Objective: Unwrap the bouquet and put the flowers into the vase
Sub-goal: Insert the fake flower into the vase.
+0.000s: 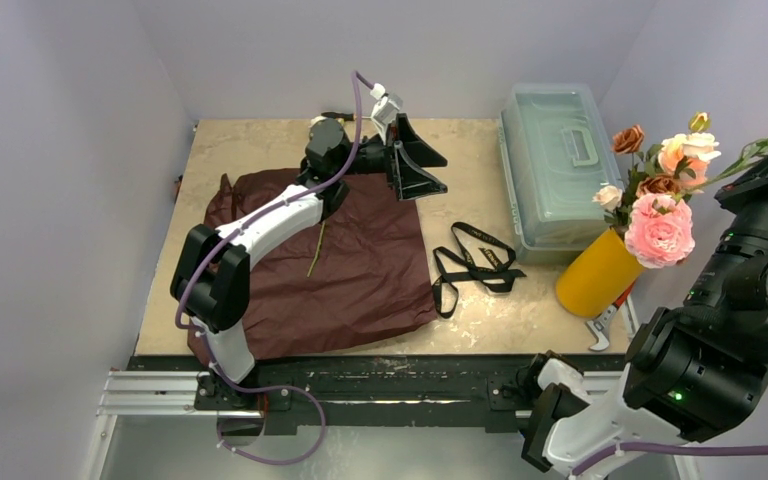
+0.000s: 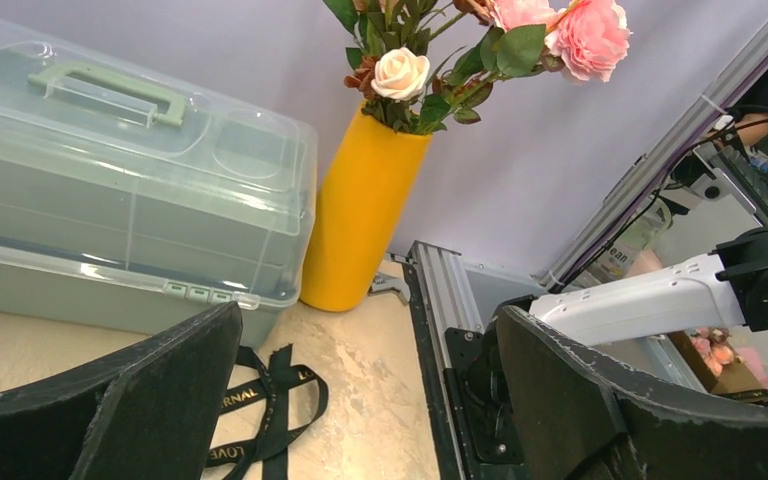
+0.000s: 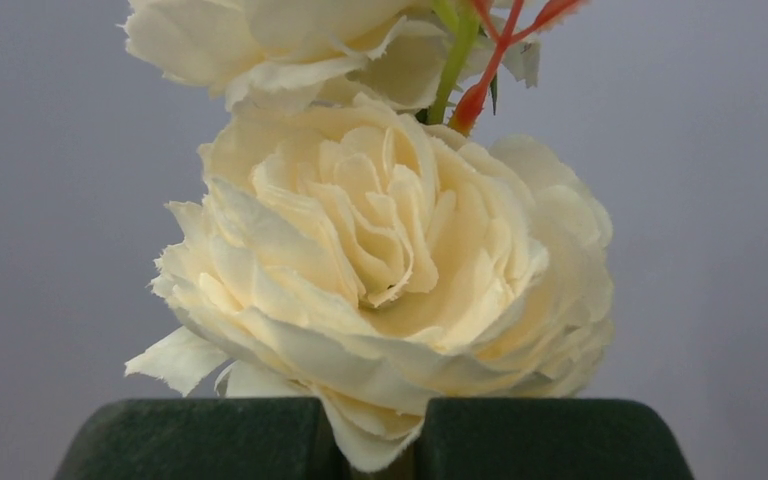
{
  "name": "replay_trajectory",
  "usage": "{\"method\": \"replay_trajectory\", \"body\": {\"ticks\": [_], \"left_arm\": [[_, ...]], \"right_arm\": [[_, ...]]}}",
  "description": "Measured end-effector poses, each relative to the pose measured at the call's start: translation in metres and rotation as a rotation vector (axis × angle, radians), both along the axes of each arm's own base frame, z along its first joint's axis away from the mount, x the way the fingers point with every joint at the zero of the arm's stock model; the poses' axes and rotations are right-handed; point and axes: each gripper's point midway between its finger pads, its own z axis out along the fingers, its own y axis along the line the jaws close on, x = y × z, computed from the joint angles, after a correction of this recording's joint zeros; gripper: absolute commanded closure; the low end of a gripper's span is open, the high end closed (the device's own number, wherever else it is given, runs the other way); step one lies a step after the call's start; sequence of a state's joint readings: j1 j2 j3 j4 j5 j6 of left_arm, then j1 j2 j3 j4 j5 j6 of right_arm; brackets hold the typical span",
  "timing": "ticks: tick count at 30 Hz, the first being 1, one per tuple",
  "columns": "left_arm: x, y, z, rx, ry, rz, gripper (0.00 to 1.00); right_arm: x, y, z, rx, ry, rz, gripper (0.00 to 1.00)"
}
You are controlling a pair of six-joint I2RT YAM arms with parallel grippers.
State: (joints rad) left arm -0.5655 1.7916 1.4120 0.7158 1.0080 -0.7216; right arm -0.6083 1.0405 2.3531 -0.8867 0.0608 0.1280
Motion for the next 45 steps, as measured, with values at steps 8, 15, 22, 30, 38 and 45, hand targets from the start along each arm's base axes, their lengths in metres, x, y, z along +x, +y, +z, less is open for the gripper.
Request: {"method": "replay_trajectory", "body": {"ticks": [8, 15, 22, 30, 38, 45], "left_arm": [[0.001, -0.004, 0.001, -0.003, -0.001, 0.000, 0.00], [0.004, -0.007, 0.002, 0.003, 0.008, 0.004, 0.00], [0.007, -0.010, -0.001, 0.014, 0.024, 0.007, 0.00], [0.014, -0.014, -0.006, 0.022, 0.037, 0.008, 0.00], [0.018, -0.016, -0.013, 0.038, 0.061, 0.009, 0.00], [0.018, -0.017, -0.014, 0.046, 0.061, 0.011, 0.00]], "right_arm": [[0.017, -0.024, -0.028, 0.072, 0.078, -0.055, 1.00], [0.032, -0.040, -0.042, 0.100, 0.121, -0.081, 1.00], [0.049, -0.053, -0.049, 0.112, 0.147, -0.086, 1.00], [0.057, -0.063, -0.052, 0.114, 0.182, -0.110, 1.00], [0.075, -0.077, -0.071, 0.139, 0.218, -0.115, 1.00], [0.084, -0.082, -0.081, 0.152, 0.232, -0.109, 1.00]]}}
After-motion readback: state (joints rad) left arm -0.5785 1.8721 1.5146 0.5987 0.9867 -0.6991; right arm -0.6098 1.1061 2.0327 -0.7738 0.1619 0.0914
